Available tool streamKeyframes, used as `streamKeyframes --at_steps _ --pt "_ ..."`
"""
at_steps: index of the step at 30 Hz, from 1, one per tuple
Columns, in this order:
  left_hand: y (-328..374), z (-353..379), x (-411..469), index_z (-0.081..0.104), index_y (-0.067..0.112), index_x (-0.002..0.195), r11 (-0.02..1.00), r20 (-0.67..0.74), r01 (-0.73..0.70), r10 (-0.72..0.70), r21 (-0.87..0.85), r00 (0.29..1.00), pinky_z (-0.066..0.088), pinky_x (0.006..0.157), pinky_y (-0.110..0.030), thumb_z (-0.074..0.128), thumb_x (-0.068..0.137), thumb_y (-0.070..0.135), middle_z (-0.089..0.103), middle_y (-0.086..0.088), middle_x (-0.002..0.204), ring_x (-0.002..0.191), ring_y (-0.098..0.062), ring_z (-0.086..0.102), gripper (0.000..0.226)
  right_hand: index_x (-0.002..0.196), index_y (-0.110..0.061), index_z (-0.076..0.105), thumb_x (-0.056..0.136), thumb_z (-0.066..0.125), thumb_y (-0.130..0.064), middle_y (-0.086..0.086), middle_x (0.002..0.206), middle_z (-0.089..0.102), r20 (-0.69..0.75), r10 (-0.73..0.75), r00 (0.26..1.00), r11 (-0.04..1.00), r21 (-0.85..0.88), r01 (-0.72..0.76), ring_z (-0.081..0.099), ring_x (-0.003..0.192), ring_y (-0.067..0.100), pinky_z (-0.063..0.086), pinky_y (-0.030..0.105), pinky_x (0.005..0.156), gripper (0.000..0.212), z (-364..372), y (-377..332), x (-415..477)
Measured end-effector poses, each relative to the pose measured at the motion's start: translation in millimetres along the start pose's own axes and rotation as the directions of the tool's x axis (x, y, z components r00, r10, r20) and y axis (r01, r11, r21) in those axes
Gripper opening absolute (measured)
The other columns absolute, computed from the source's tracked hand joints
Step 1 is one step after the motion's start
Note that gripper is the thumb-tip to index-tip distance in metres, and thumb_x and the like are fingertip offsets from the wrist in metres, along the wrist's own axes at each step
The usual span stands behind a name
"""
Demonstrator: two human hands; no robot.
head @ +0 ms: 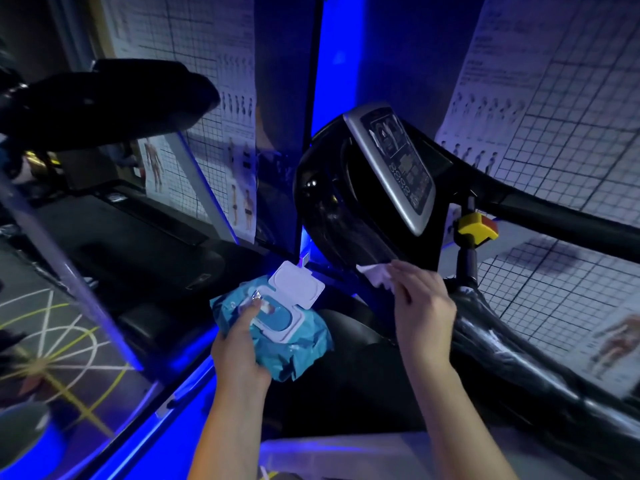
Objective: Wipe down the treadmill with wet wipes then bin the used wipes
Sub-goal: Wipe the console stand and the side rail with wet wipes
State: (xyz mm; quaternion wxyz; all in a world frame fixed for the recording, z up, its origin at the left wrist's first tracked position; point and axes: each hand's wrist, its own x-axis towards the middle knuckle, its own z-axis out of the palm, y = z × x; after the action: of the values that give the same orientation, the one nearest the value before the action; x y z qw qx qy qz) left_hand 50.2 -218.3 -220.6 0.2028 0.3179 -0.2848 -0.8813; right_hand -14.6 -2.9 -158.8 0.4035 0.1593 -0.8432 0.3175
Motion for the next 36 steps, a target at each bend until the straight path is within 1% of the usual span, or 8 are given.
streamKeyframes --at_steps 8,12,17,23,26,31,33,36 --pt "3 -4 -2 0.077 0.012 0.119 0.999 -0.036 -0.010 0.012 0.041 0.999 0.064 0.081 -0.051 0.090 0.076 0.016 0.081 -0.010 0.107 0.095 -0.031 0.079 0.045 0.102 -0.005 0.077 0.085 0.055 -0.006 0.007 0.104 0.066 0.113 -0.177 0.978 0.984 0.050 0.173 0.053 0.095 0.022 0.046 0.023 0.080 0.028 48 -34 22" --pt "-2 -5 -4 0.077 0.012 0.120 0.999 -0.017 0.011 -0.011 0.042 1.000 0.064 0.073 -0.047 0.089 0.079 0.015 0.081 -0.010 0.105 0.090 -0.030 0.080 0.043 0.107 -0.001 0.075 0.085 0.065 0.011 0.004 0.112 0.066 0.049 -0.049 0.998 0.997 0.053 0.047 0.055 0.102 0.020 0.045 0.019 0.091 0.027 32 -14 -22" --pt "-12 -3 -7 0.076 0.013 0.123 0.998 0.013 0.007 -0.008 0.062 1.000 0.064 0.073 -0.045 0.088 0.080 0.015 0.081 -0.009 0.108 0.093 -0.029 0.080 0.044 0.104 0.002 0.076 0.091 0.067 0.004 0.008 0.111 0.070 -0.156 0.127 0.980 0.991 -0.032 -0.133 0.061 0.103 0.024 0.040 0.014 0.099 0.016 -3 16 -62" --pt "-23 7 -25 0.075 0.019 0.124 0.998 -0.031 -0.063 0.064 0.025 0.997 0.064 0.068 -0.040 0.087 0.082 0.018 0.081 -0.002 0.109 0.093 -0.025 0.080 0.043 0.109 0.002 0.074 0.096 0.053 -0.009 0.007 0.116 0.066 -0.034 0.026 0.999 0.999 0.047 -0.025 0.054 0.109 0.017 0.039 0.012 0.096 0.027 34 -10 -21" --pt "-19 14 -31 0.076 0.021 0.123 0.996 -0.046 -0.088 0.089 0.024 0.995 0.064 0.066 -0.039 0.087 0.082 0.019 0.082 0.002 0.103 0.087 -0.021 0.080 0.043 0.109 -0.007 0.074 0.097 0.057 -0.008 -0.002 0.116 0.064 -0.105 0.162 0.981 0.985 0.073 -0.155 0.051 0.109 0.002 0.031 0.003 0.097 0.021 23 -6 -29" --pt "-17 17 -37 0.075 0.021 0.123 0.994 -0.039 -0.104 0.104 0.015 0.994 0.064 0.068 -0.039 0.086 0.084 0.015 0.082 0.003 0.099 0.081 -0.019 0.080 0.040 0.098 -0.001 0.077 0.086 0.070 0.013 0.007 0.103 0.059 -0.287 0.236 0.928 0.971 0.033 -0.237 0.055 0.093 0.014 0.037 0.005 0.089 0.020 -17 15 -57" --pt "-19 16 -39 0.075 0.022 0.124 0.993 -0.037 -0.114 0.114 0.026 0.993 0.064 0.069 -0.040 0.086 0.085 0.016 0.082 0.004 0.099 0.082 -0.018 0.080 0.041 0.092 -0.001 0.076 0.083 0.066 0.018 0.002 0.098 0.048 -0.288 0.274 0.917 0.961 0.054 -0.271 0.045 0.085 0.005 0.035 0.002 0.080 0.024 -17 8 -47" --pt "-17 15 -42 0.075 0.022 0.125 0.993 -0.001 -0.109 0.109 0.039 0.994 0.063 0.070 -0.037 0.084 0.086 0.016 0.082 0.004 0.101 0.087 -0.019 0.080 0.040 0.095 -0.011 0.076 0.084 0.065 0.015 -0.001 0.094 0.043 -0.180 0.252 0.951 0.968 0.070 -0.243 0.044 0.079 0.011 0.035 0.006 0.074 0.030 -3 -12 -22"
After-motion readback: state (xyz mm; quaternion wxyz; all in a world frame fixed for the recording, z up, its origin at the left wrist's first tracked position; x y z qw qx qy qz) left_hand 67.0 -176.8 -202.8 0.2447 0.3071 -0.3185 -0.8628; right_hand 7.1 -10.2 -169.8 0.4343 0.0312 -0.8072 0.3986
